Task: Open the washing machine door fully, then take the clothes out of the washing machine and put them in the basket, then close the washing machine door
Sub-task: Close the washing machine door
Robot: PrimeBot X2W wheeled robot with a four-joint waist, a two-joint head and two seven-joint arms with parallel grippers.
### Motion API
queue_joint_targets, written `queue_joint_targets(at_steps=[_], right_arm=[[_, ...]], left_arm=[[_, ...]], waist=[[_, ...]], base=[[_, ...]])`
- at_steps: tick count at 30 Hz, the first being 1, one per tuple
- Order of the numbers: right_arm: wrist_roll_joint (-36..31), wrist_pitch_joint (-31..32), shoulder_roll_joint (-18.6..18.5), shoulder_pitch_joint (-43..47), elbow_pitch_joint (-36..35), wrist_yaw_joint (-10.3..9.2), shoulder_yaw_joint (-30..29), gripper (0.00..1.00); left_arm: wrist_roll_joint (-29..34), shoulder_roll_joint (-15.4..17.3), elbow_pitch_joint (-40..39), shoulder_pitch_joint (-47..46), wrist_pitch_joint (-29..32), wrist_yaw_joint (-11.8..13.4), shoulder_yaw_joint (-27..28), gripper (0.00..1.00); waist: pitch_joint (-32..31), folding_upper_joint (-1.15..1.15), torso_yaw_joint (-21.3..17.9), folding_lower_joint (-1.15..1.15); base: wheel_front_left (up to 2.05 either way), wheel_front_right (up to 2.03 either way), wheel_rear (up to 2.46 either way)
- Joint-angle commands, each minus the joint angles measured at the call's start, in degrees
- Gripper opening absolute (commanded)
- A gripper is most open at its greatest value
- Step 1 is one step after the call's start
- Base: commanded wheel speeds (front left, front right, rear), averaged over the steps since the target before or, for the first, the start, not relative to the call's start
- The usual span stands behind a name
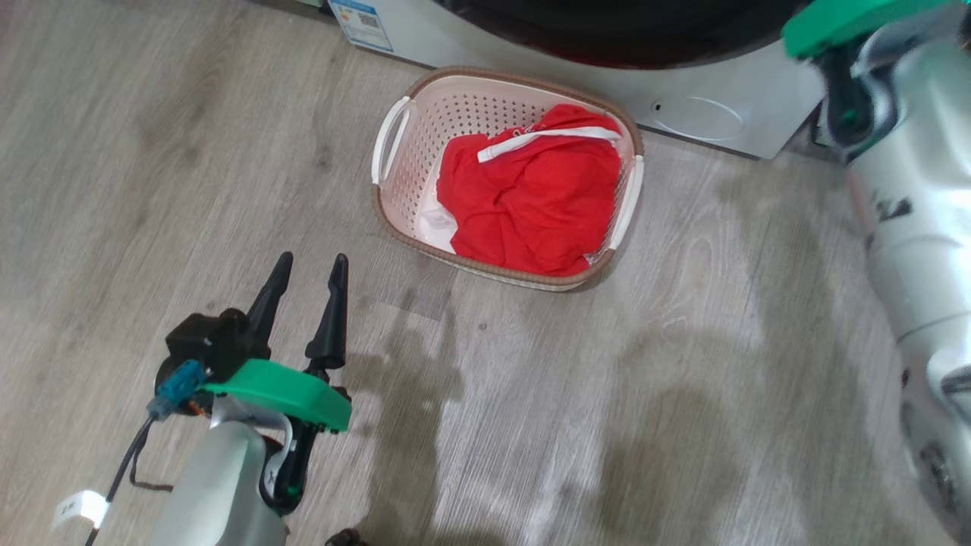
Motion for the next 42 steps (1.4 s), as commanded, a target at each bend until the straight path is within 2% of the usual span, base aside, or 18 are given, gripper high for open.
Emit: queue_joint_targets(at_steps=[1,13,17,22,27,28,30,31,32,33,38,42], right_arm=[[0.2,-0.3,0.6,-2.4,-1.1,-0.05,0.0,0.0],[-1.8,-0.3,-0.8,-7.6,2.6,-0.05,-4.5,0.0],[-2.6,-0.3,-0.3,-7.7,2.1,-0.05,-4.3,0.0],[-2.6,-0.3,0.5,-3.8,0.5,-0.05,-2.0,0.0],[-0.3,-0.3,0.9,3.6,-3.6,-0.05,-0.7,0.0],[0.4,-0.3,1.2,5.6,-4.7,-0.05,-0.8,0.05],[1.5,-0.3,1.8,9.7,-6.5,-0.05,-0.9,0.47],[1.5,-0.3,1.8,9.7,-6.5,-0.05,-0.9,0.47],[2.0,-0.3,2.1,12.0,-7.1,-0.05,-0.8,0.96],[2.4,-0.3,2.5,14.1,-7.8,-0.05,-0.7,1.0],[1.5,-0.3,3.4,23.7,-11.8,-0.05,1.1,1.0],[-1.7,-0.3,4.1,30.7,-16.5,-0.05,-0.9,1.0]], left_arm=[[-0.1,0.8,-1.2,-1.8,-0.4,0.1,1.7,1.0],[-0.5,0.0,-1.3,-2.6,-0.4,0.1,1.1,1.0],[-0.6,-0.2,-1.3,-2.6,-0.4,0.1,1.4,1.0],[-1.4,-0.4,-0.8,-1.7,-0.4,0.1,3.0,1.0],[-1.0,0.9,0.2,0.2,-0.4,0.1,4.1,1.0],[-0.9,1.3,0.4,0.7,-0.4,0.1,4.2,1.0],[-0.6,2.2,1.0,1.6,-0.4,0.1,4.4,1.0],[-0.6,2.2,1.0,1.6,-0.4,0.1,4.4,1.0],[-0.5,2.8,1.3,2.0,-0.4,0.1,4.4,1.0],[-0.3,3.3,1.5,2.4,-0.4,0.1,4.6,1.0],[-0.1,5.5,2.7,3.5,-0.4,0.1,7.1,1.0],[0.6,6.8,4.2,3.3,-0.4,0.1,9.1,1.0]], waist=[[0.2,0.0,0.3,-0.01],[1.8,0.0,1.7,-0.01],[2.1,0.0,1.6,-0.01],[-0.5,0.0,0.9,-0.01],[-5.9,0.0,-0.1,-0.01],[-7.1,0.0,-0.4,-0.01],[-9.7,0.0,-1.1,-0.01],[-9.7,0.0,-1.1,-0.01],[-11.3,0.0,-1.5,-0.01],[-12.5,0.0,-1.9,-0.01],[-18.3,0.0,-4.5,-0.01],[-20.9,0.0,-7.4,-0.01]], base=[[0.0,0.0,0.0],[0.0,0.0,0.0],[0.0,0.0,0.0],[0.0,0.0,0.0],[0.0,0.0,0.0],[0.0,0.0,0.0],[0.0,0.0,0.0],[0.0,0.0,0.0],[0.0,0.0,0.0],[0.0,0.0,0.0],[0.0,0.0,0.0],[0.0,0.0,0.0]])
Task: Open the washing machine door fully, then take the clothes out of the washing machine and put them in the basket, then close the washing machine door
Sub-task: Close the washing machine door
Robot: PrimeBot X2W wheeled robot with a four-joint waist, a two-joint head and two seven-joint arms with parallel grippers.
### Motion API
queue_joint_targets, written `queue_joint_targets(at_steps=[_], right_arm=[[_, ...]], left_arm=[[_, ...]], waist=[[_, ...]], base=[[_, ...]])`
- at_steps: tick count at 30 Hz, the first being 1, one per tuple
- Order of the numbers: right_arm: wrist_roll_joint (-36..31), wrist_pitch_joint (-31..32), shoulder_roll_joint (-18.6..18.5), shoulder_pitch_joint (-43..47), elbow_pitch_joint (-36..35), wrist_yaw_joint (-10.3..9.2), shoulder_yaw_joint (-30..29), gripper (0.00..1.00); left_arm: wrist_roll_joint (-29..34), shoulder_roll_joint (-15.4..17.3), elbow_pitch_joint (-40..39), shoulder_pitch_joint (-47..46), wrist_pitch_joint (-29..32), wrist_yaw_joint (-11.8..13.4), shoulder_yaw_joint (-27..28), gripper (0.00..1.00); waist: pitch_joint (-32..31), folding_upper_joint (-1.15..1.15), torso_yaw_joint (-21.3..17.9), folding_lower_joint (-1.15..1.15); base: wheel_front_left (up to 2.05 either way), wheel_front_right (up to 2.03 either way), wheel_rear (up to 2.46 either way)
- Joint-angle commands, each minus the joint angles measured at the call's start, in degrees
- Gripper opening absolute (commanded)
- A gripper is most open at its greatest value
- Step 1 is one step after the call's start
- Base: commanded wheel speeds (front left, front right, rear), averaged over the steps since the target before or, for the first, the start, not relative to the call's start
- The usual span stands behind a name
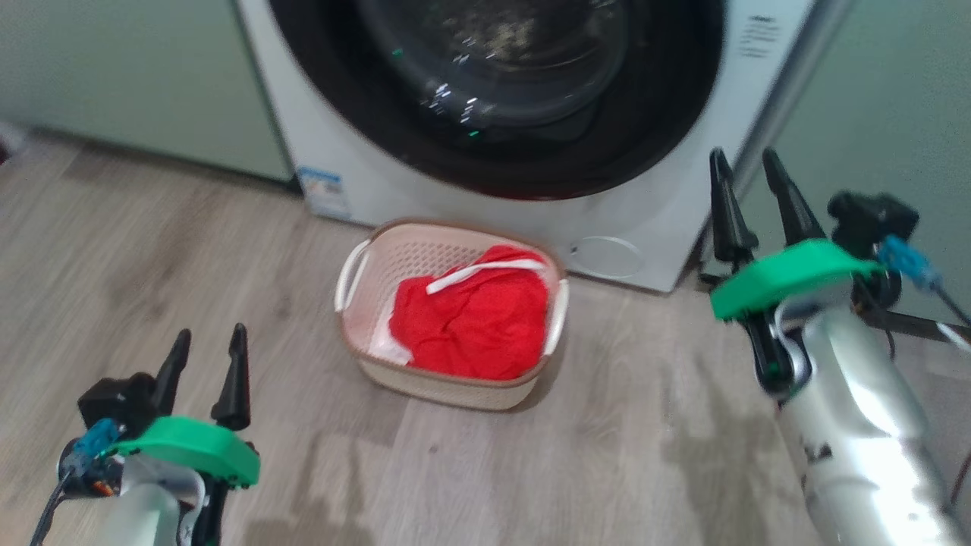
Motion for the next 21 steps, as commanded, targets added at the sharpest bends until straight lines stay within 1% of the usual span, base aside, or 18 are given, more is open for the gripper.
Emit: queue_joint_targets(at_steps=[1,8,12,17,21], right_arm=[[-1.4,-0.3,0.9,1.4,-3.3,-0.05,-0.5,1.0],[-7.3,-0.3,2.3,12.4,-11.0,-0.05,-6.3,1.0],[-11.2,-0.3,2.5,17.5,-14.8,-0.05,-7.6,1.0],[-13.0,-0.3,2.5,23.3,-18.6,-0.05,-10.1,1.0],[-14.3,-0.3,1.8,27.3,-21.6,-0.05,-12.1,1.0]], left_arm=[[0.2,1.6,-1.0,-2.0,-0.4,0.1,2.2,1.0],[0.7,3.3,0.0,-1.5,-0.4,0.1,4.8,1.0],[1.5,3.5,1.2,-1.1,-0.4,0.1,5.9,1.0],[1.8,3.0,0.6,-0.3,-0.4,0.1,6.0,1.0],[0.9,2.4,0.0,0.4,-0.4,0.1,4.4,1.0]], waist=[[-3.3,0.0,-3.8,0.0],[-5.4,0.0,-9.6,0.0],[-5.9,0.0,-12.2,0.0],[-6.5,0.0,-14.1,0.0],[-6.7,0.0,-14.7,0.0]], base=[[0.0,0.0,0.0],[0.0,0.0,0.0],[0.0,0.0,0.0],[0.0,0.0,0.0],[0.0,0.0,0.0]])
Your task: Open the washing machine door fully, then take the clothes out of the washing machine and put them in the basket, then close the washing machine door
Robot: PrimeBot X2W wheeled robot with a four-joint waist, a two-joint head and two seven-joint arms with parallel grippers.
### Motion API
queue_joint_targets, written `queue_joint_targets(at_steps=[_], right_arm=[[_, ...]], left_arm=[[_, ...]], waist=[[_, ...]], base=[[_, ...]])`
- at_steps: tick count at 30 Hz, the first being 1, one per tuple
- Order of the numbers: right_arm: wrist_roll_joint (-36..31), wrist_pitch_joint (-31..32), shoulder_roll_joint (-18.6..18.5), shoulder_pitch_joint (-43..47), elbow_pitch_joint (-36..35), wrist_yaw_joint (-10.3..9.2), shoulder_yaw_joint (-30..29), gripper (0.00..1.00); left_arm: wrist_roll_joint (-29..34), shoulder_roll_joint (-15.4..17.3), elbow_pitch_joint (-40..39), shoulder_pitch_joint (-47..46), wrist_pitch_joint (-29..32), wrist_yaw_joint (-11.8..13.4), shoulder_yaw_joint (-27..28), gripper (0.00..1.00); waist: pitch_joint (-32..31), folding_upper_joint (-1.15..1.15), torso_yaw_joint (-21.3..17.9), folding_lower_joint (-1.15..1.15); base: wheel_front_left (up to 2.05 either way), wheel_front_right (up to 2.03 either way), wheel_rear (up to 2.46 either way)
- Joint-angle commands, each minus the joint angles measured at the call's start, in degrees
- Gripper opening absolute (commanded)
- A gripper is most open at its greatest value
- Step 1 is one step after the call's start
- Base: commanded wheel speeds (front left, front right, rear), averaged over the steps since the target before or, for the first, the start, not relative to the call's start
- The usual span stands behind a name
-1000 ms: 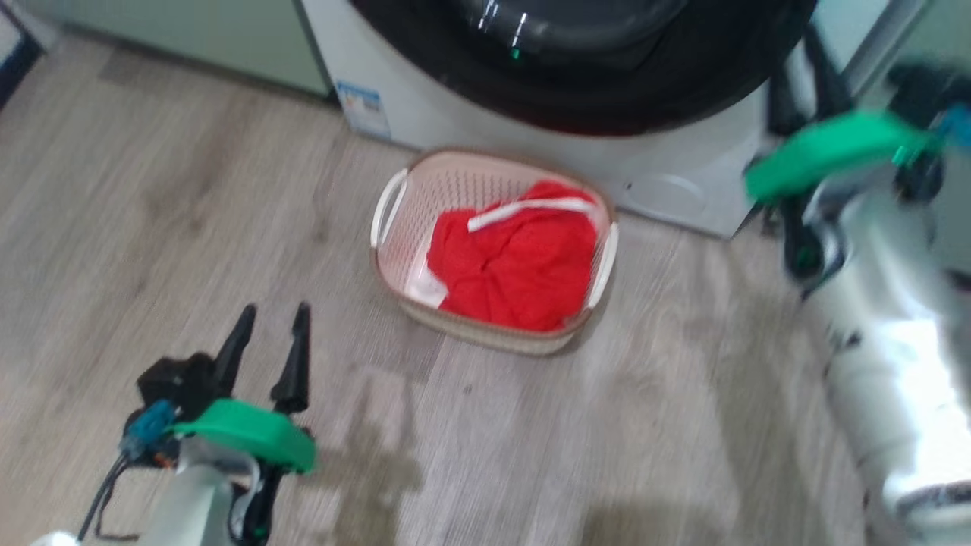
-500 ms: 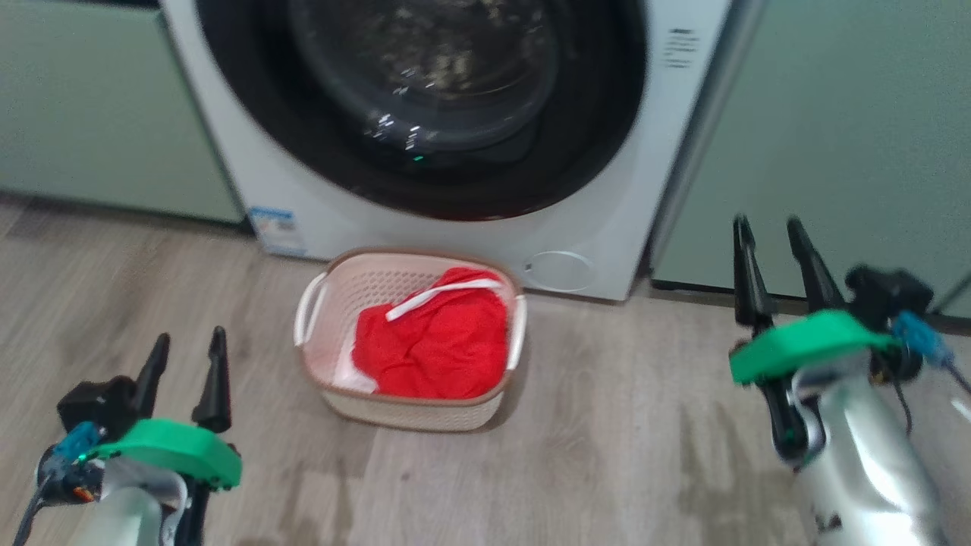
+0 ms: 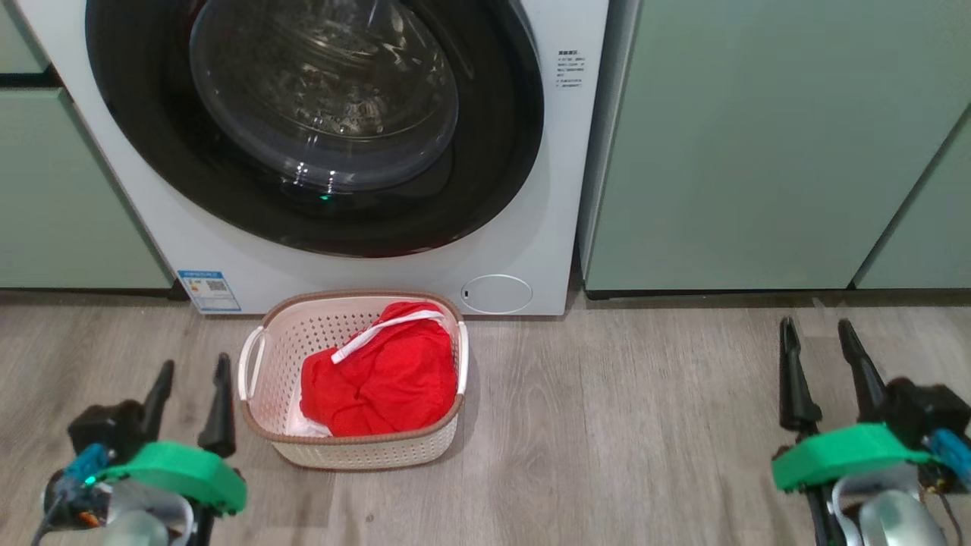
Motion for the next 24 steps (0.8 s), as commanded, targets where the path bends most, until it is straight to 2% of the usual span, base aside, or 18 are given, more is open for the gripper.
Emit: queue_joint_targets(at_steps=[1,24], right_arm=[[-0.6,-0.3,-0.2,-0.6,-2.9,-0.05,0.7,1.0],[-0.3,-0.3,0.6,1.9,-3.9,-0.05,-1.0,1.0]], left_arm=[[-0.4,1.2,-1.9,-1.8,-0.4,0.1,0.9,1.0],[0.4,0.5,-1.8,-1.3,-0.4,0.1,0.8,1.0]], waist=[[0.0,-0.01,-0.3,0.0],[0.3,-0.01,-0.8,0.0]], base=[[0.0,0.0,0.0],[0.0,0.0,0.0]])
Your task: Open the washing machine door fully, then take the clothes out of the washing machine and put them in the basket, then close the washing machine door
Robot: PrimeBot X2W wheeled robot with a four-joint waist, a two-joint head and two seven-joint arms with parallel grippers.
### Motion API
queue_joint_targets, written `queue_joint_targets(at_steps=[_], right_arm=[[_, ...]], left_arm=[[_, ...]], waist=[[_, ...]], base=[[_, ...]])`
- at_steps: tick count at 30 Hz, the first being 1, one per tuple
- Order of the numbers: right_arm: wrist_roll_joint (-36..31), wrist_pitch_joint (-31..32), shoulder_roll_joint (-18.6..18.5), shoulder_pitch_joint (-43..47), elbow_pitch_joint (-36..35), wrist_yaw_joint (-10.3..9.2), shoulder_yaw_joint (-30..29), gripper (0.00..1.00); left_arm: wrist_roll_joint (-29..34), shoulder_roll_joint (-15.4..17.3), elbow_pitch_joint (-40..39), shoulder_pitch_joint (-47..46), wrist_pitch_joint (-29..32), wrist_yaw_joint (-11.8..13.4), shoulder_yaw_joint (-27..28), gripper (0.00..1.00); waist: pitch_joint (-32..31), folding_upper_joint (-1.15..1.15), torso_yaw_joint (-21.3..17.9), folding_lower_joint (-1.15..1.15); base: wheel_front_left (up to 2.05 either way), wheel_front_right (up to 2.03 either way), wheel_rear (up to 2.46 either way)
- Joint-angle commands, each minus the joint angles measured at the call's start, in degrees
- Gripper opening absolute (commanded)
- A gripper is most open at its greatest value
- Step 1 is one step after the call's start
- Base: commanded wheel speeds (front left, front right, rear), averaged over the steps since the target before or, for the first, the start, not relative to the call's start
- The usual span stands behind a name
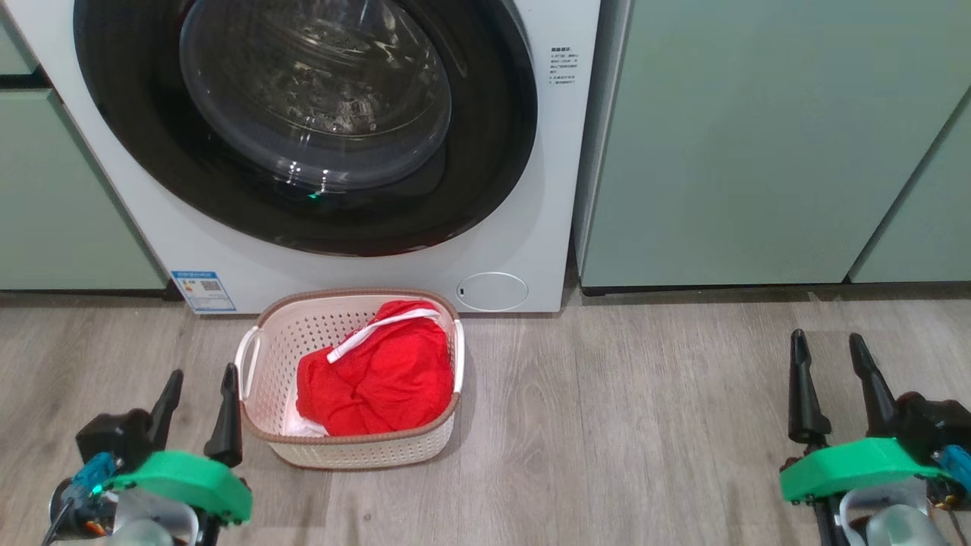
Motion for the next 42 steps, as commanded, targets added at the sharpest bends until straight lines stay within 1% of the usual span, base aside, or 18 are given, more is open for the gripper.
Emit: queue_joint_targets(at_steps=[1,9,10,16,42], right_arm=[[-0.1,-0.3,-0.1,-1.3,-1.6,-0.05,1.1,1.0],[-0.1,-0.3,0.0,-1.4,-1.1,-0.05,0.6,1.0],[0.0,0.0,0.1,0.0,0.7,0.0,-0.5,0.0],[0.3,0.1,0.6,2.5,6.2,0.0,-0.4,0.0],[16.3,4.4,0.5,1.7,4.2,-0.01,-1.0,0.0]], left_arm=[[0.5,1.0,-1.6,-2.5,-0.4,0.1,2.1,1.0],[0.2,0.7,-1.8,-2.6,-0.4,0.1,1.9,1.0],[0.1,-0.3,0.2,0.0,0.0,0.0,0.0,0.0],[-0.1,-2.6,4.6,4.1,0.2,0.0,-0.3,0.0],[-14.7,-3.6,0.8,3.3,4.4,0.0,0.5,0.0]], waist=[[0.0,0.0,0.0,0.0],[0.0,0.0,0.0,0.0],[0.0,0.0,-0.1,0.0],[0.1,0.0,-0.1,0.0],[0.8,0.0,0.1,0.0]], base=[[0.0,0.0,0.0],[0.0,0.0,0.0],[0.0,0.0,0.0],[0.0,0.0,0.0],[0.0,0.0,0.0]])
